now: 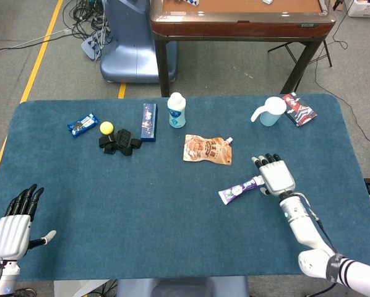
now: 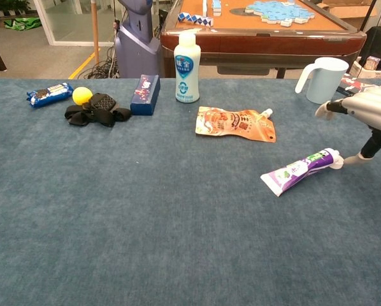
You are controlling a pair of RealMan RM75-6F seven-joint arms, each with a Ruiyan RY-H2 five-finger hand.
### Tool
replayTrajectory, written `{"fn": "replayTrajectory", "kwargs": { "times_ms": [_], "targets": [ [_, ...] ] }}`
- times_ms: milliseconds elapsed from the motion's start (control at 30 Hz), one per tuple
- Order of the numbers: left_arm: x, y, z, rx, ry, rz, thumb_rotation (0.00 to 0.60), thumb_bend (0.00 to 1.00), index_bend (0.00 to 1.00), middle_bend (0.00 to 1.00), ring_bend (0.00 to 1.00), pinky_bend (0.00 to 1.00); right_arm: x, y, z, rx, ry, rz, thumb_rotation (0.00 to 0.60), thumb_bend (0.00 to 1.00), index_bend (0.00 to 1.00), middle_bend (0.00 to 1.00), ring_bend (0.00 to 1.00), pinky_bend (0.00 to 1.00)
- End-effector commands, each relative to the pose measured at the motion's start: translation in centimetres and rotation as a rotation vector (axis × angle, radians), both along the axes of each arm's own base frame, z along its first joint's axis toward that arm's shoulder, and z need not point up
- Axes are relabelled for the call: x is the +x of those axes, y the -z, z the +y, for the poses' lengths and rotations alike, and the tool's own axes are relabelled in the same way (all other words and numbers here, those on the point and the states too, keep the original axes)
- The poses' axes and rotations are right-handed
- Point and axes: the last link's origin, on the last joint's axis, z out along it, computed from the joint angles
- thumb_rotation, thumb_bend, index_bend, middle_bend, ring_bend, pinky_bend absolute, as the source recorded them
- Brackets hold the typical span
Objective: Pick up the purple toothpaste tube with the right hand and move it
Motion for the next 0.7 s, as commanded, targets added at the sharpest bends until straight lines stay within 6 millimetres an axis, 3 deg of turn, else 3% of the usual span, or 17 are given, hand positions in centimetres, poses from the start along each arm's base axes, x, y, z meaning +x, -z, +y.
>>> {"fn": "replayTrajectory", "kwargs": {
  "times_ms": [33, 500, 700],
  "targets": [
    [0.0, 0.0, 0.0, -0.001, -0.001, -0.002, 0.600, 0.00, 0.00, 0.00, 0.00, 0.07, 0.1, 1.3, -0.9, 0.010, -0.010, 0.041, 0.600, 0.01, 0.16, 0.23, 0.16, 0.20],
    [0.0, -0.3, 0.0, 0.007, -0.002, 0.003, 0.600, 0.00, 0.00, 0.00, 0.00, 0.07, 3.4, 4.6, -4.4, -0.050, -0.152, 0.088, 0.600, 0.01, 0.16, 0.23, 0.16, 0.20],
    [-0.1, -0.7, -0.2, 0.013, -0.009, 0.006, 0.600, 0.00, 0.00, 0.00, 0.00, 0.07, 4.2, 3.2, -3.1, 0.050, -0.168, 0.035, 0.600, 0.02, 0.16, 0.23, 0.16, 0.20]
  ]
}}
